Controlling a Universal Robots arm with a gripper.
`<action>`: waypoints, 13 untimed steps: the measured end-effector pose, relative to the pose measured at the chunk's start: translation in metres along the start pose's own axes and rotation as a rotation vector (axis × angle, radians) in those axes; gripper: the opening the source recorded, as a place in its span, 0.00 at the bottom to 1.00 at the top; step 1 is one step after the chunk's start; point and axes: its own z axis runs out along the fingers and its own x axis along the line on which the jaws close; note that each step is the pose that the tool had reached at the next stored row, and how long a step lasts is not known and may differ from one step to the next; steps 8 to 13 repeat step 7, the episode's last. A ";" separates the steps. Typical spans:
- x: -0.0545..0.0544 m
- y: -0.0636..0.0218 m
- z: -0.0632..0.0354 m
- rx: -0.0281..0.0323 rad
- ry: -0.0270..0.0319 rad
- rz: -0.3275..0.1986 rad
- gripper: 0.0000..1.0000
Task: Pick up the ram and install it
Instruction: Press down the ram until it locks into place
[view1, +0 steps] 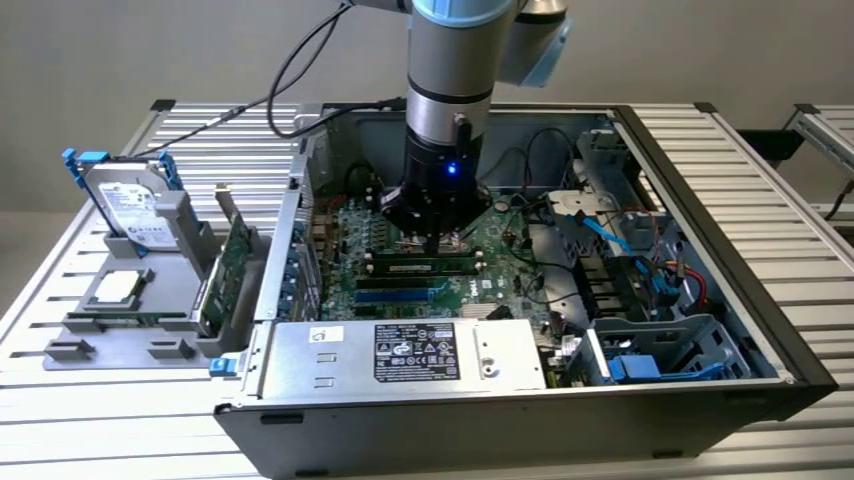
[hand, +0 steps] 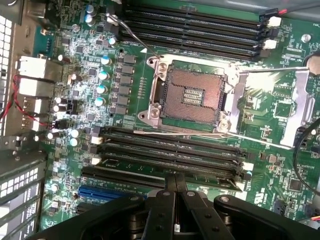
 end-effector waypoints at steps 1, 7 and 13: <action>0.000 0.0000 0.0000 0.0001 0.0000 0.011 0.11; 0.000 0.0000 0.0000 -0.0001 -0.0001 0.018 0.11; 0.000 0.0000 0.0000 -0.0001 -0.0001 0.018 0.11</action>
